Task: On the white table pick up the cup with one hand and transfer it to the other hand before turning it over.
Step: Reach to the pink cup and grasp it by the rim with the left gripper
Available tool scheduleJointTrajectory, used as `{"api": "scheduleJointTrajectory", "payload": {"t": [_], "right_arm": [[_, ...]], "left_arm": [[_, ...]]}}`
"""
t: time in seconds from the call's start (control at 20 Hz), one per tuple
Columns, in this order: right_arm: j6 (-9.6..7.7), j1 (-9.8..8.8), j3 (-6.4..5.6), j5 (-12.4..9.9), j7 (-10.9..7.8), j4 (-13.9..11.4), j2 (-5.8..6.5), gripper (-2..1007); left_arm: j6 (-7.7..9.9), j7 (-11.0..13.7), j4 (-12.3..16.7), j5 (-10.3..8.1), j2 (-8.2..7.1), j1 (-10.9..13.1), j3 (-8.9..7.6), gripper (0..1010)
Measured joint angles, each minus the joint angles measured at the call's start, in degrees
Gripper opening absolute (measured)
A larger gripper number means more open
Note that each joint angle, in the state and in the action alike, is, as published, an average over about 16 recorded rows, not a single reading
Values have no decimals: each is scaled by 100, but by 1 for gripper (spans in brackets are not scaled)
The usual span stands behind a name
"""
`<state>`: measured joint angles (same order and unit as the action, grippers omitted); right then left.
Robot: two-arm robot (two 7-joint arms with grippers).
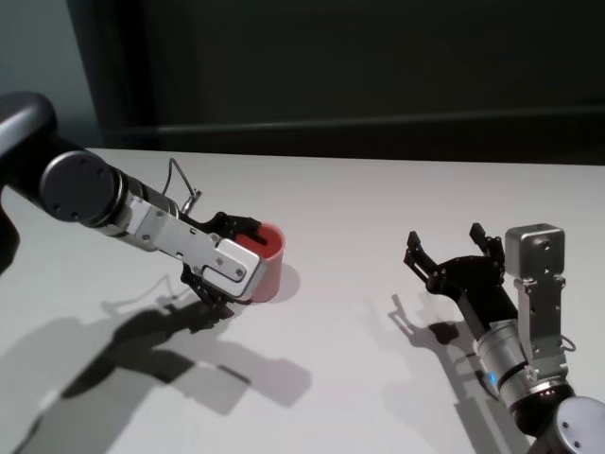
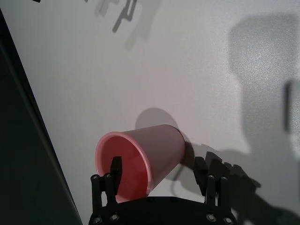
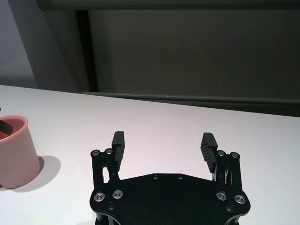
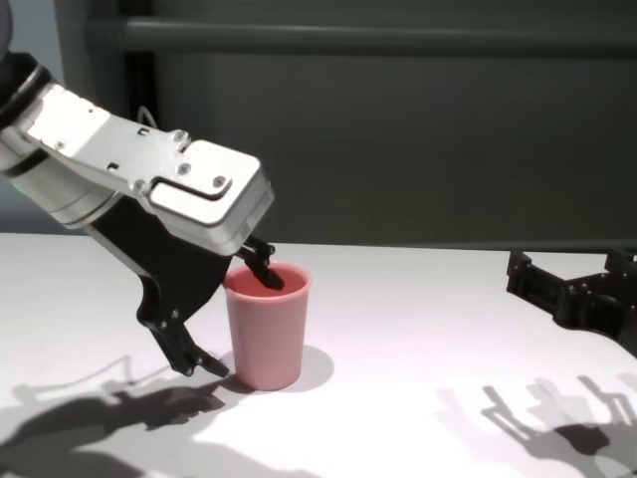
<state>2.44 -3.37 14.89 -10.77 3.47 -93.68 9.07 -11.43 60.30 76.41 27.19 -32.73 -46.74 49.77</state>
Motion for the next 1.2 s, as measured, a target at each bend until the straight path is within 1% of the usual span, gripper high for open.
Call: {"api": "scheduleJointTrajectory", "payload": {"t": [0.25, 0.55, 0.85, 1.2], "right_arm": [[0, 0, 0, 0, 0, 0, 0, 1002], [0, 0, 0, 0, 0, 0, 0, 1002], [0, 0, 0, 0, 0, 0, 0, 1002], [0, 0, 0, 0, 0, 0, 0, 1002]], "left_arm": [[-14, 32, -133, -9, 44, -82, 96, 972], [-10, 44, -183, -75, 39, -126, 169, 874], [2, 69, -176, -170, 0, -150, 229, 698], [30, 94, -162, -279, -58, -170, 297, 447]]}}
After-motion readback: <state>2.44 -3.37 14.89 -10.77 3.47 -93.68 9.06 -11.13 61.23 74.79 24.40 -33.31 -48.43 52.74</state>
